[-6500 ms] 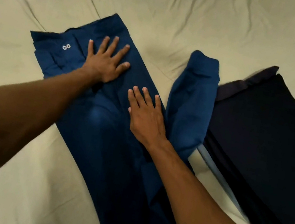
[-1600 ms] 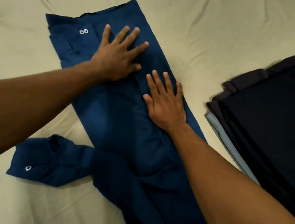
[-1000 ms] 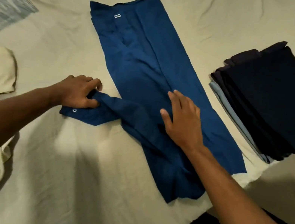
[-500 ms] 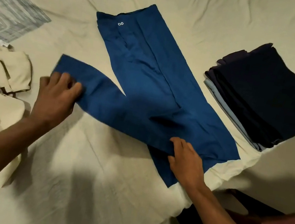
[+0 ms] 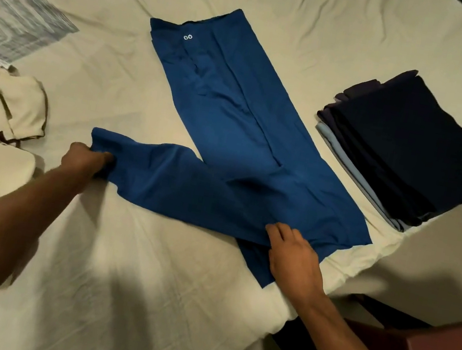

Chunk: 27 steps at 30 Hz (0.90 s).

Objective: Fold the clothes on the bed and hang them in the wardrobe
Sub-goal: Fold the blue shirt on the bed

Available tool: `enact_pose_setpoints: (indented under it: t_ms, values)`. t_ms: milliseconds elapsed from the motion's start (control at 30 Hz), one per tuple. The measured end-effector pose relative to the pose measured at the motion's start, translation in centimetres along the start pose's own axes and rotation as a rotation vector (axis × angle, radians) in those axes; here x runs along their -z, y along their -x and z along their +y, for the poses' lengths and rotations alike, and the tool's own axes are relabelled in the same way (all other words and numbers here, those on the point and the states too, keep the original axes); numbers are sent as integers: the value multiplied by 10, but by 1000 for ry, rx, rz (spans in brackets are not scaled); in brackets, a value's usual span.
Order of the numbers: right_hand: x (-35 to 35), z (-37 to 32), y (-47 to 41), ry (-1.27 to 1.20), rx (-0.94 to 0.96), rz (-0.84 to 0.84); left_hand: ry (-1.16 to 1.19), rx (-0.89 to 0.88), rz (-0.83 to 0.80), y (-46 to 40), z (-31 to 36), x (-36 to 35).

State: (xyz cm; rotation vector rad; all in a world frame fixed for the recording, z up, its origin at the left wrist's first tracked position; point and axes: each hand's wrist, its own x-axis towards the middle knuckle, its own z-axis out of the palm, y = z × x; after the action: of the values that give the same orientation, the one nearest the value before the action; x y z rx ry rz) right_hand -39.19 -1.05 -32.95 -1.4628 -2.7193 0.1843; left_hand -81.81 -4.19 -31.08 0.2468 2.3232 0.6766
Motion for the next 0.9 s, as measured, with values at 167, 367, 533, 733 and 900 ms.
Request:
enact_pose_setpoints:
  t_ms: [167,367,533,733,900]
  values:
    - [7,6,-4,-142,-117,-40,509,-253,22,32,33,15]
    - [17,21,-2,-238,-86,-86,655,-587,-196,58,45,74]
    - [13,28,2,-171,14,-33,467,-462,-70,55,47,89]
    - [19,31,-11,-293,-76,-62,652,-228,-217,42,45,86]
    - [39,53,-47,-496,-301,-90,746,-378,-369,38,74,80]
